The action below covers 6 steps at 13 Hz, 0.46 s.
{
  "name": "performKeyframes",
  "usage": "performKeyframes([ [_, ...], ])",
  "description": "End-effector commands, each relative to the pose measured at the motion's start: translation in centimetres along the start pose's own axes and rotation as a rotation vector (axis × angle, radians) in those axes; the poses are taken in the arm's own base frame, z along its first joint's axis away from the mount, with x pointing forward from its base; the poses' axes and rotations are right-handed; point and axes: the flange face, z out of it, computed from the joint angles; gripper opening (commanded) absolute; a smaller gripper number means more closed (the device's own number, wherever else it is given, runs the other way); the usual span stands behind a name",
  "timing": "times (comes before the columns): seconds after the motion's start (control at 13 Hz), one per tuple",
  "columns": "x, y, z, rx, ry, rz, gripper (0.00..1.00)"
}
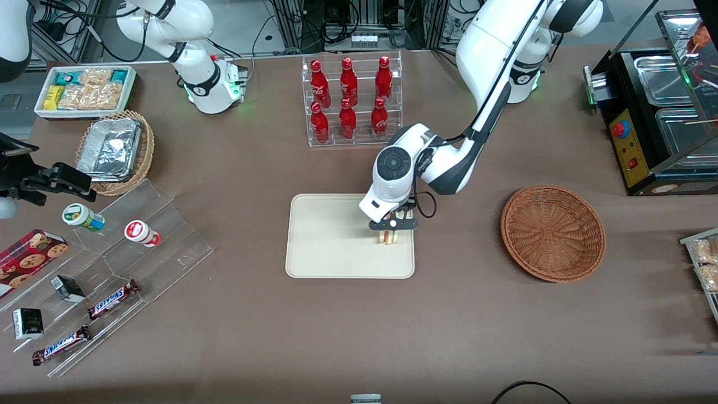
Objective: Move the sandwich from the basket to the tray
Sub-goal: 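Lift the sandwich and carry it over the cream tray, then lower the sandwich onto the tray and open the left gripper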
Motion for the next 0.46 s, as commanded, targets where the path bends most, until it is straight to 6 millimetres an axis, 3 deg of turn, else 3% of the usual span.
performKeyframes([
  [0.0, 1.0, 0.6, 0.3, -0.017, 0.008, 0.002, 0.23],
  [0.38, 2.7, 1.3, 0.2, -0.046, 0.016, -0.033, 0.29],
])
